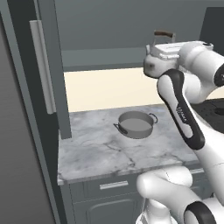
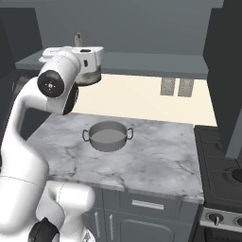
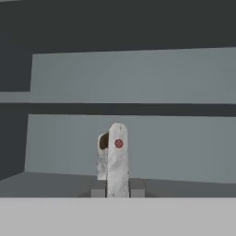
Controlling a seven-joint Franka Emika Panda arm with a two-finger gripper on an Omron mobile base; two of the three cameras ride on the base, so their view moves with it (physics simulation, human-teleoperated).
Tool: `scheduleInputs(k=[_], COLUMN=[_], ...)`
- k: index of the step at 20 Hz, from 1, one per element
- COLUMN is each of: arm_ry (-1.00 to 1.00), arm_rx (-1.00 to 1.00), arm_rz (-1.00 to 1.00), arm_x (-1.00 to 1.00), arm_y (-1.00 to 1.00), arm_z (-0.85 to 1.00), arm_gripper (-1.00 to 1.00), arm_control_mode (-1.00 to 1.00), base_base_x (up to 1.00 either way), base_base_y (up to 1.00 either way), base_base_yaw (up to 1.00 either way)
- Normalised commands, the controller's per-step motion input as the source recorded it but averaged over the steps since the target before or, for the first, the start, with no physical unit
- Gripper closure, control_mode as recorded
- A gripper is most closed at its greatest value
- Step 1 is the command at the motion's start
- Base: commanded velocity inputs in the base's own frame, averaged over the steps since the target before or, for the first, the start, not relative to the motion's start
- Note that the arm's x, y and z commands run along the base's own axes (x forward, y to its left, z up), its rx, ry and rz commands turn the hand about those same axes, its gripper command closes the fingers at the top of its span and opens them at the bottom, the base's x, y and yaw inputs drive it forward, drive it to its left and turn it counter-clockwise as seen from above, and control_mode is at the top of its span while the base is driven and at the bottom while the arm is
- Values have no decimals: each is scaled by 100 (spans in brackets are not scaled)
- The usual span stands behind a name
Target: Pick the kettle from the cabinet and place it on a stove burner. Then pick the pot from the counter and place it on another stove burner. Finally, turn both burners on.
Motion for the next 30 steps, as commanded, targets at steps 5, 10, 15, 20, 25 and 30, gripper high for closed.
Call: scheduleInputs(k=[5,10,15,20,25,30], arm_ry=[0,0,0,0,0,-2], arm_rx=[0,0,0,0,0,0], arm_rz=[0,0,0,1,1,0], arm_x=[-58,-59,-56,-45,0,-4], arm_y=[-16,-15,-11,-3,0,0], arm_z=[0,0,0,-1,0,0], arm_gripper=[100,100,100,100,100,100], arm_control_mode=[-100,-100,-100,-100,-100,-100], base_base_x=[0,0,0,0,0,0], base_base_y=[0,0,0,0,0,0], base_base_yaw=[0,0,0,0,0,0])
